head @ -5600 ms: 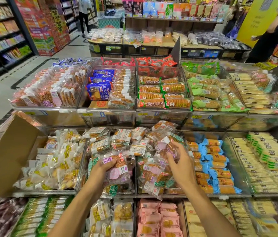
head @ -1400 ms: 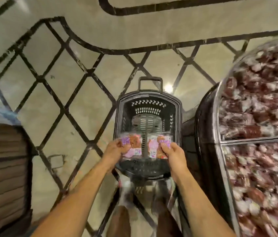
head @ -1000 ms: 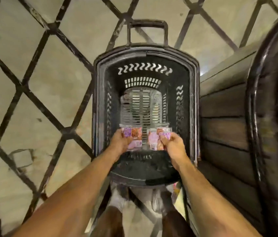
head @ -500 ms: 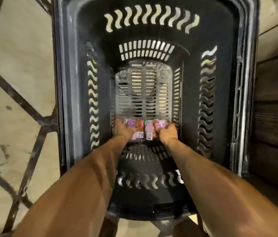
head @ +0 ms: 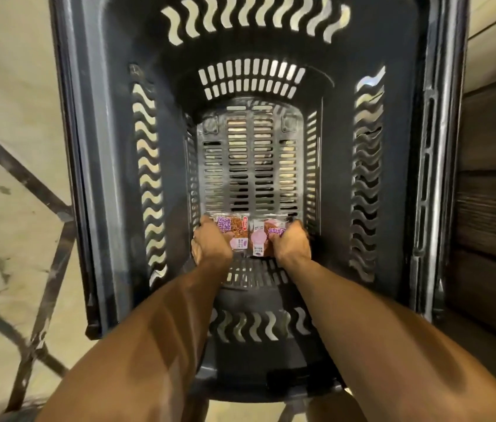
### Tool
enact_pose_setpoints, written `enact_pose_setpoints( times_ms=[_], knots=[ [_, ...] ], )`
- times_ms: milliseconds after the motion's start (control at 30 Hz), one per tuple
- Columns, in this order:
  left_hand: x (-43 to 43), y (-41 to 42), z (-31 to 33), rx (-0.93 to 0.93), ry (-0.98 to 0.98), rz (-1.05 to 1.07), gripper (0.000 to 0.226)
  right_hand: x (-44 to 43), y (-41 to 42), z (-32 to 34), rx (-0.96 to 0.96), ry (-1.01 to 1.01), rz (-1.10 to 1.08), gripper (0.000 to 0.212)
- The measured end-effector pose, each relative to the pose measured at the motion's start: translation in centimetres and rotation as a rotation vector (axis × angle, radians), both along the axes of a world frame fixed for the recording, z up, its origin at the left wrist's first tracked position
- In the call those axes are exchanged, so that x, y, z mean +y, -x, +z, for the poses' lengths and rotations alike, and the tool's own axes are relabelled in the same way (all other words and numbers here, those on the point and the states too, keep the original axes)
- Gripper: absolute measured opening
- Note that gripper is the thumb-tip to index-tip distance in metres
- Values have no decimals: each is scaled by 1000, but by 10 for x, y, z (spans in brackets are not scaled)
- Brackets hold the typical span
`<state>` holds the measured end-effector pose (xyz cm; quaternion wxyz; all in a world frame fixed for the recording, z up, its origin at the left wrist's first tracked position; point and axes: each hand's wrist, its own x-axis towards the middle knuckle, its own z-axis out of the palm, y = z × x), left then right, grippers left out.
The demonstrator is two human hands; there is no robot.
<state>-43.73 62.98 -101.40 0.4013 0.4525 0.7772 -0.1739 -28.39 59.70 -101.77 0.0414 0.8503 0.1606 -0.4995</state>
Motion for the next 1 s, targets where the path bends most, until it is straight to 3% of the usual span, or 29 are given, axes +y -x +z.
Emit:
enact_pose_setpoints(
  times_ms=[67,233,333,433,600,700,833,1000],
  knots=[
    [2,5,2,-24,6,37,40,0,-4,-2,28,8,30,48],
    [11,-1,37,-41,102,57,55,12,-5,19,24,117,123,62],
    [20,0,74,-88,108,-31,43,20,0,55,-22,87,193,70],
    [33,5,130,-137,65,-198,29,30,3,110,-58,-16,313,55],
    [65,5,271,-97,-98,-489,21,62,5,242,-161,-227,711,52],
    [86,8,370,35,-257,-752,37,87,5,337,-263,-321,912,51],
    [116,9,507,205,-454,-836,41,124,3,475,-345,-419,1011,55],
    [135,12,683,277,-719,-842,37,149,-3,664,-457,-588,981,64]
  ],
)
